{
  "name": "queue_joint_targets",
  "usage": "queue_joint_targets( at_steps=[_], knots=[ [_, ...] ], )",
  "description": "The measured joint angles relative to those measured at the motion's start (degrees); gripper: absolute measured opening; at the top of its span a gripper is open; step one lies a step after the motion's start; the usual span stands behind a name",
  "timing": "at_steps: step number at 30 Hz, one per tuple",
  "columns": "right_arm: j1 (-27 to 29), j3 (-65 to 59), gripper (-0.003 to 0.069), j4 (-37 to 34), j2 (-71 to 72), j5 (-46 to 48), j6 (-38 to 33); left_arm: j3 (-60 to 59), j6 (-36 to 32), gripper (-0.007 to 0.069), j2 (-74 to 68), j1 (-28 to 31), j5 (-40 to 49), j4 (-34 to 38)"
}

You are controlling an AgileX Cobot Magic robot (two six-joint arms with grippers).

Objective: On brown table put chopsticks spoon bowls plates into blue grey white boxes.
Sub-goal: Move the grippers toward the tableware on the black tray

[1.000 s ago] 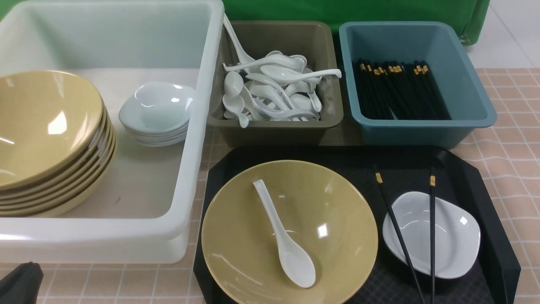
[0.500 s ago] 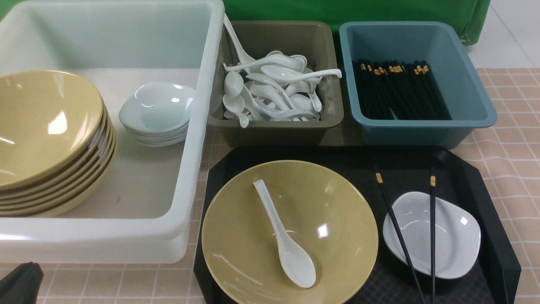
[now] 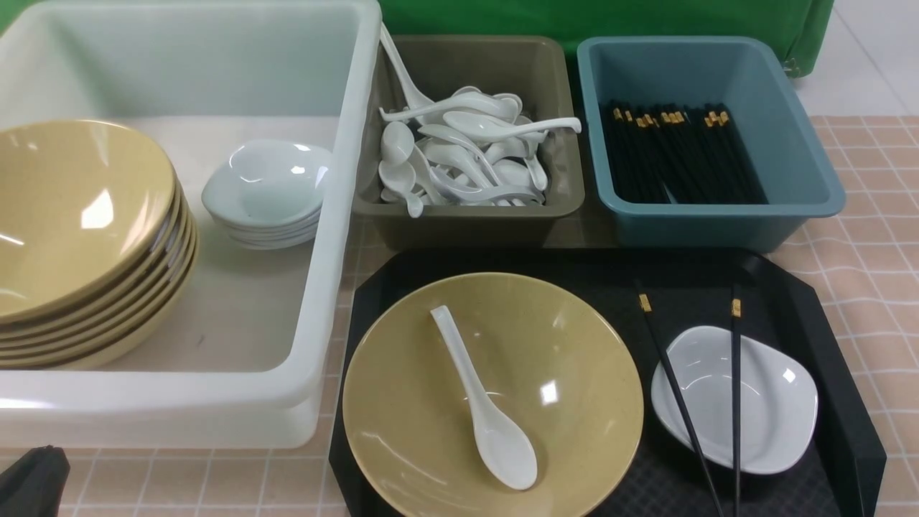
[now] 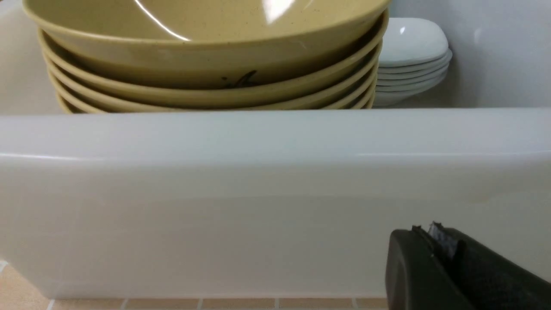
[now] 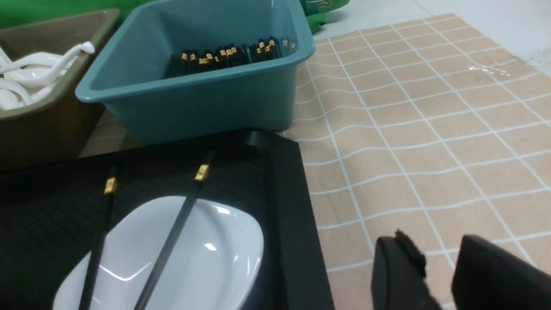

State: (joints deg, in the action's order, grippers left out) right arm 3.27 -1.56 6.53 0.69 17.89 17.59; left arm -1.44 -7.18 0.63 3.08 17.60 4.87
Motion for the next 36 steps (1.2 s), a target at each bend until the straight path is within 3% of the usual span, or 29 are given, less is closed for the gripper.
queue_joint_targets(
  at_steps=[9, 11, 13, 14, 15, 17, 18, 19, 21, 23, 29, 32, 33, 34, 36],
  knots=[
    [0.0, 0.0, 0.0238, 0.0, 0.0, 0.0, 0.0, 0.0, 6.0, 0.0002, 0.0, 0.0, -2.2, 4.0],
    [0.0, 0.0, 0.0238, 0.0, 0.0, 0.0, 0.1, 0.0, 8.7, 0.0002, 0.0, 0.0, -3.9, 8.0],
    [0.0, 0.0, 0.0238, -1.0, 0.0, 0.0, 1.9, 0.0, 15.9, 0.0002, 0.0, 0.0, -6.0, 19.1],
    [0.0, 0.0, 0.0238, -1.2, 0.0, 0.0, 2.7, 0.0, 15.9, 0.0002, 0.0, 0.0, -6.2, 19.1],
    [0.0, 0.0, 0.0238, -4.0, 0.0, 0.0, 6.6, 0.0, 21.5, 0.0002, 0.0, 0.0, -7.1, 27.7],
    [0.0, 0.0, 0.0238, -11.9, 0.0, -0.1, 19.4, 0.0, 27.7, 0.0002, 0.0, 0.0, -8.2, 38.3],
    [0.0, 0.0, 0.0238, -12.7, 0.0, -0.1, 19.4, 0.0, 28.2, 0.0002, 0.0, 0.0, -8.3, 39.2],
    [0.0, 0.0, 0.0238, -19.5, 0.0, 0.0, 29.9, 0.0, 31.2, 0.0002, 0.0, 0.0, -8.7, 45.9],
    [0.0, 0.0, 0.0238, -22.9, 0.0, 0.0, 36.4, 0.0, 32.1, 0.0002, 0.0, 0.0, -8.9, 49.3],
    [0.0, 0.0, 0.0238, -24.1, 0.0, 0.0, 38.1, 0.0, 31.9, 0.0002, 0.0, 0.0, -9.1, 49.9],
    [-0.1, 0.0, 0.0238, -25.1, 0.0, -0.2, 30.9, 0.0, 30.6, 0.0002, 0.0, 0.0, -8.2, 53.8],
    [-1.3, 0.5, 0.0238, -27.9, 0.0, 0.9, 24.0, 1.6, 27.5, 0.0002, 0.0, 0.0, -4.9, 54.5],
    [-2.8, 2.0, 0.0236, -29.8, 0.0, 2.1, 16.4, 4.8, 21.1, 0.0002, 0.0, -0.1, -2.6, 53.8],
    [-3.0, 2.7, 0.0235, -30.1, 0.0, 2.3, 14.5, 5.2, 21.1, 0.0002, 0.0, -0.1, -2.4, 53.6],
    [-5.7, 7.7, 0.0213, -31.1, -0.5, 4.8, 4.9, 11.5, 7.5, 0.0002, -0.2, -0.1, 0.1, 49.7]
  ],
)
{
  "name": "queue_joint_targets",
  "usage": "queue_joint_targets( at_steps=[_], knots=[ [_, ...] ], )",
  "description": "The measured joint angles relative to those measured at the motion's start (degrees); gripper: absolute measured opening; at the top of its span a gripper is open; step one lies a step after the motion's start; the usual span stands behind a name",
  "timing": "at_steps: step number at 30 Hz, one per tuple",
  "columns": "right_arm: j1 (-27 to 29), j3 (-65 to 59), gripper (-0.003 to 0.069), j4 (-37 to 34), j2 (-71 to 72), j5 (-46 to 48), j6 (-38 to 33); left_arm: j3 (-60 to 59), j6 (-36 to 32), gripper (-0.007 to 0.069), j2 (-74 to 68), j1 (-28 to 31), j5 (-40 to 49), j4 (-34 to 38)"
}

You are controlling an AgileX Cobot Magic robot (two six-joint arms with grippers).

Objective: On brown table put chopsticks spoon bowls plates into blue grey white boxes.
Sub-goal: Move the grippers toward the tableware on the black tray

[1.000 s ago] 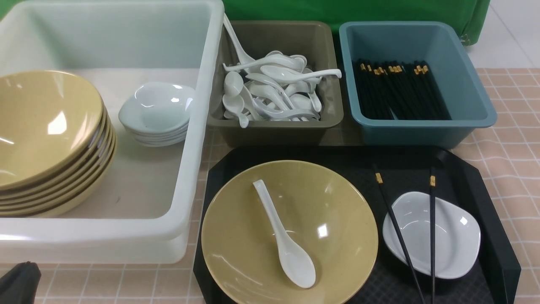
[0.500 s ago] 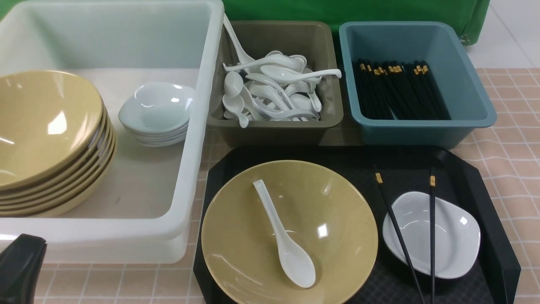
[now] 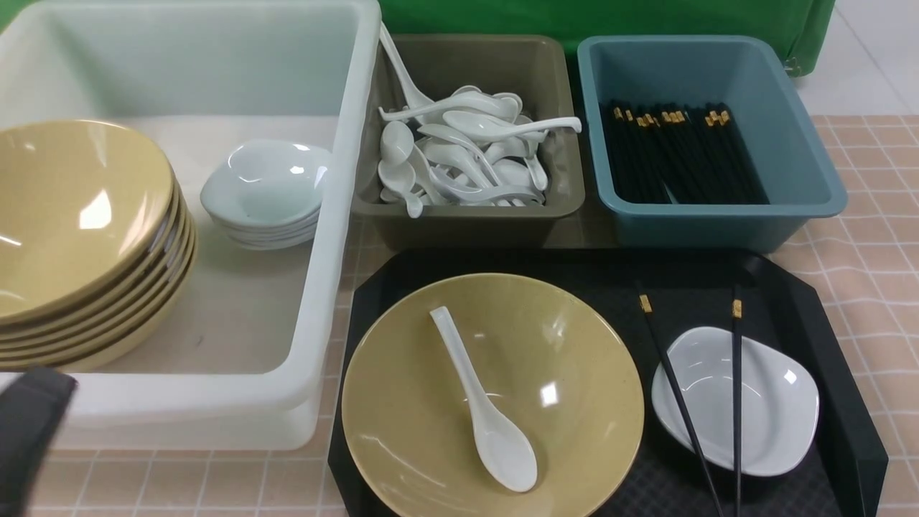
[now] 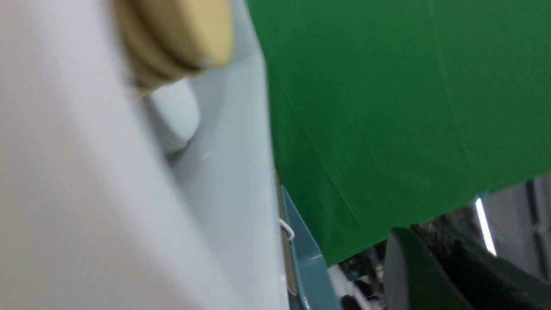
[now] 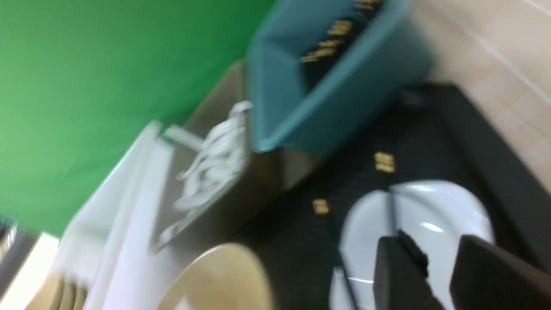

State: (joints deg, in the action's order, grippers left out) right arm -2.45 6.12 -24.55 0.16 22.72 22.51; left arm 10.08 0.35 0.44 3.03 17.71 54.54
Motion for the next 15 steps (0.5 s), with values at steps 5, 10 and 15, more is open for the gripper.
queue_joint_targets(
  at_steps=[5, 10, 15],
  knots=[
    [-4.2, 12.0, 0.0087, -0.5, -12.0, 8.5, -14.8, 13.9, -15.6, 0.0002, -12.6, 0.0, 11.8, -13.6],
    [-5.2, 24.3, 0.0038, -0.1, -30.2, 19.2, -36.7, 25.6, -17.5, 0.0002, -32.7, -0.1, 26.4, -25.6],
    [-5.2, 35.5, 0.0038, 0.4, -48.1, 26.9, -48.7, 37.9, -18.7, 0.0002, -47.8, -7.0, 35.7, -33.6]
  ],
)
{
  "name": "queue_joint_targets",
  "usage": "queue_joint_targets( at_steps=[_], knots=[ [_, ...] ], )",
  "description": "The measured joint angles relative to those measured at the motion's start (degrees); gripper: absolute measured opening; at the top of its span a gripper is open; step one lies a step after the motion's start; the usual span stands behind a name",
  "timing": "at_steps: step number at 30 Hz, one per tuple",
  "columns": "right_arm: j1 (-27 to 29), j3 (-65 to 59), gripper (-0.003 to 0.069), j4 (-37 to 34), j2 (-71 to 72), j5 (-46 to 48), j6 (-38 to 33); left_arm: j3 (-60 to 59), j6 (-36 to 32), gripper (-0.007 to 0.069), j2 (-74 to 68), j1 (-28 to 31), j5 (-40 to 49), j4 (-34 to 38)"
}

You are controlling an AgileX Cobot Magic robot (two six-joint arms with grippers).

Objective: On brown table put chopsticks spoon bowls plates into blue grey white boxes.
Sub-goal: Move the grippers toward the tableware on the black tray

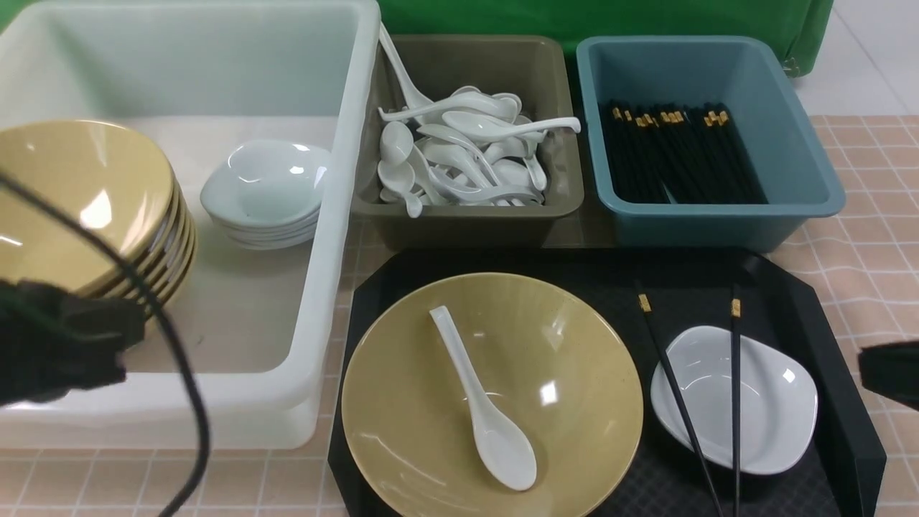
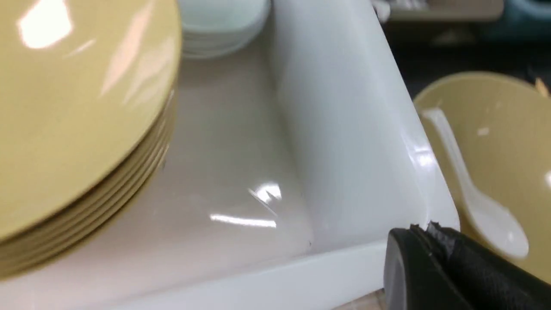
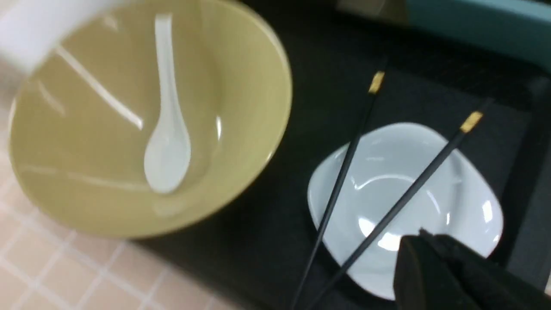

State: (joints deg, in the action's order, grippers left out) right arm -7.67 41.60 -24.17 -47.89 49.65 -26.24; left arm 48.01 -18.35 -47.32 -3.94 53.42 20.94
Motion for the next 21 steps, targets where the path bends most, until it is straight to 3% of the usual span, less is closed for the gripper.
queue_joint_targets(
  at_steps=[4, 7, 8, 11, 15, 17, 21],
  knots=[
    [-1.2, 6.1, 0.0038, 1.2, -12.1, 5.6, -1.7, 6.5, -0.3, 0.0002, -8.4, -11.3, 1.4, -6.2],
    [-3.6, 7.5, 0.0039, 3.3, -16.3, 6.3, -0.6, 8.7, -0.3, 0.0002, -12.3, -16.5, 1.4, -9.4],
    [-7.8, 8.6, 0.0039, 8.1, -19.9, 6.4, 3.7, 11.2, -0.1, 0.0002, -16.3, -21.2, 1.3, -12.1],
    [-13.5, 9.6, 0.0043, 17.0, -24.1, 5.7, 13.3, 14.9, 0.1, 0.0002, -22.8, -26.9, 1.1, -14.5],
    [-16.2, 10.6, 0.0066, 23.3, -29.2, 4.2, 23.4, 19.6, 0.1, 0.0002, -29.4, -30.7, 1.3, -14.9],
    [-16.3, 11.1, 0.0112, 24.5, -31.9, 3.0, 26.9, 21.1, 0.1, 0.0002, -32.4, -31.9, 2.0, -14.9],
    [-16.2, 11.4, 0.0271, 24.2, -35.5, 0.1, 30.5, 21.2, 0.1, 0.0002, -34.6, -32.6, 3.7, -14.5]
  ],
)
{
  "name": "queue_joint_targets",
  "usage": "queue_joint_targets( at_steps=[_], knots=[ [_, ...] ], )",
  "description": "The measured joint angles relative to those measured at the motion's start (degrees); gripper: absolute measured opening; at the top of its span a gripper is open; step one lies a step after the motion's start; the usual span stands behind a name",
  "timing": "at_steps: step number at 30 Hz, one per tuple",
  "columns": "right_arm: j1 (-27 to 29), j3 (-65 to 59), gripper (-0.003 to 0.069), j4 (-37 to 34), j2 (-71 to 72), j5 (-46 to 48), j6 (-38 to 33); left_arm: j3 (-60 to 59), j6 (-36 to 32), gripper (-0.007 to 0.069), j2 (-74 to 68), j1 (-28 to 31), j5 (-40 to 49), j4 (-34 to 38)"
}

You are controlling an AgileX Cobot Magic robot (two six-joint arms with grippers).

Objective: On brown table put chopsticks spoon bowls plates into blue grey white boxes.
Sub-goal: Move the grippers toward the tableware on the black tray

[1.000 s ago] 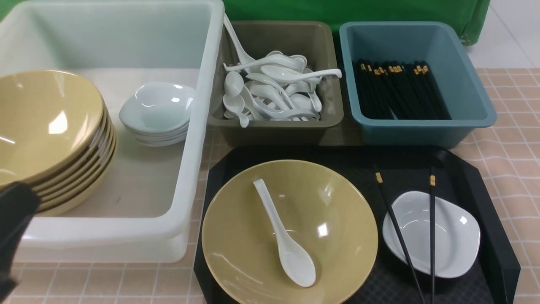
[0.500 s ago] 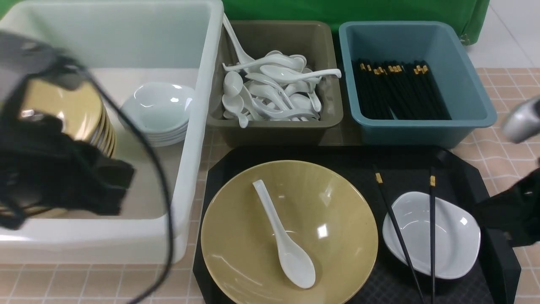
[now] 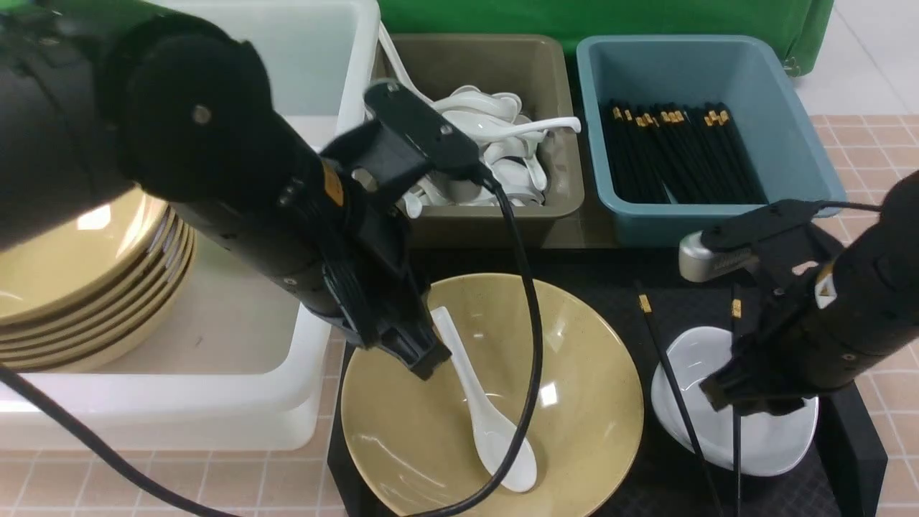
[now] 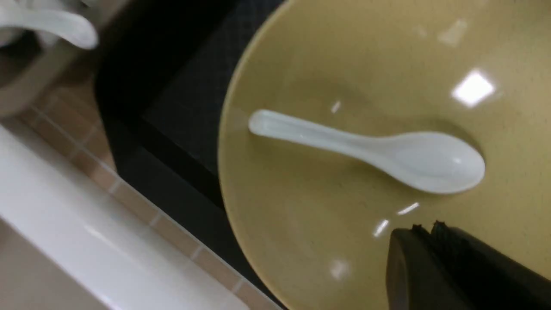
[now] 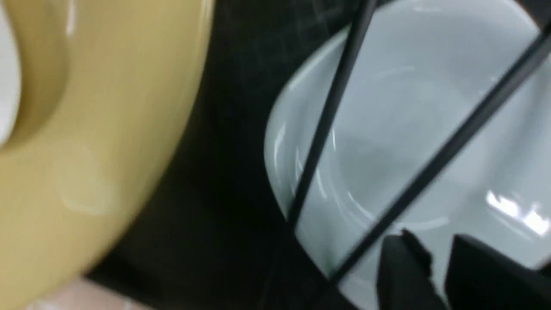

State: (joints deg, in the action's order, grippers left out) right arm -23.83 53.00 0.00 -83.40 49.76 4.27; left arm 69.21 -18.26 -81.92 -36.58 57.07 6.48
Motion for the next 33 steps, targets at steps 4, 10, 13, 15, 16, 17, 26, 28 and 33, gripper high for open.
queue_joint_targets(
  at_steps=[4, 10, 13, 15, 16, 17, 26, 28, 33],
  knots=[
    [0.3, 0.0, 0.0525, -0.4, -3.3, -2.2, 2.9, 0.0, 0.1, 0.0002, 0.0, -0.1, 0.4, 0.1],
    [0.3, 0.2, 0.0678, -0.5, -6.2, -3.8, 4.8, 0.0, 0.0, 0.0002, 0.0, -0.1, 0.5, 0.1],
    [0.3, 0.5, 0.0689, -0.5, -7.5, -6.3, 6.0, 0.0, -0.2, 0.0002, 0.0, -0.1, 0.5, 0.1],
    [0.3, 0.9, 0.0689, -0.5, -8.0, -6.9, 6.4, 0.0, -0.2, 0.0002, 0.0, -0.1, 0.5, 0.1],
    [0.3, 1.3, 0.0687, -0.5, -8.4, -7.0, 6.5, 0.0, -0.2, 0.0002, 0.0, -0.1, 0.5, 0.1],
    [0.3, 1.7, 0.0680, -0.5, -8.9, -7.0, 6.5, 0.0, -0.2, 0.0002, 0.0, -0.1, 0.5, 0.1],
    [0.3, 5.0, 0.0589, -0.5, -13.2, -3.6, 6.5, 0.0, -0.2, 0.0002, 0.0, -0.1, 0.5, 0.1],
    [0.3, 5.6, 0.0550, -0.4, -13.6, -2.5, 6.1, 0.0, -0.2, 0.0002, 0.0, -0.1, 0.5, 0.1],
    [0.3, 6.7, 0.0410, -0.4, -13.5, -0.2, 4.6, 0.0, -0.2, 0.0002, 0.0, -0.1, 0.5, -0.1]
  ],
)
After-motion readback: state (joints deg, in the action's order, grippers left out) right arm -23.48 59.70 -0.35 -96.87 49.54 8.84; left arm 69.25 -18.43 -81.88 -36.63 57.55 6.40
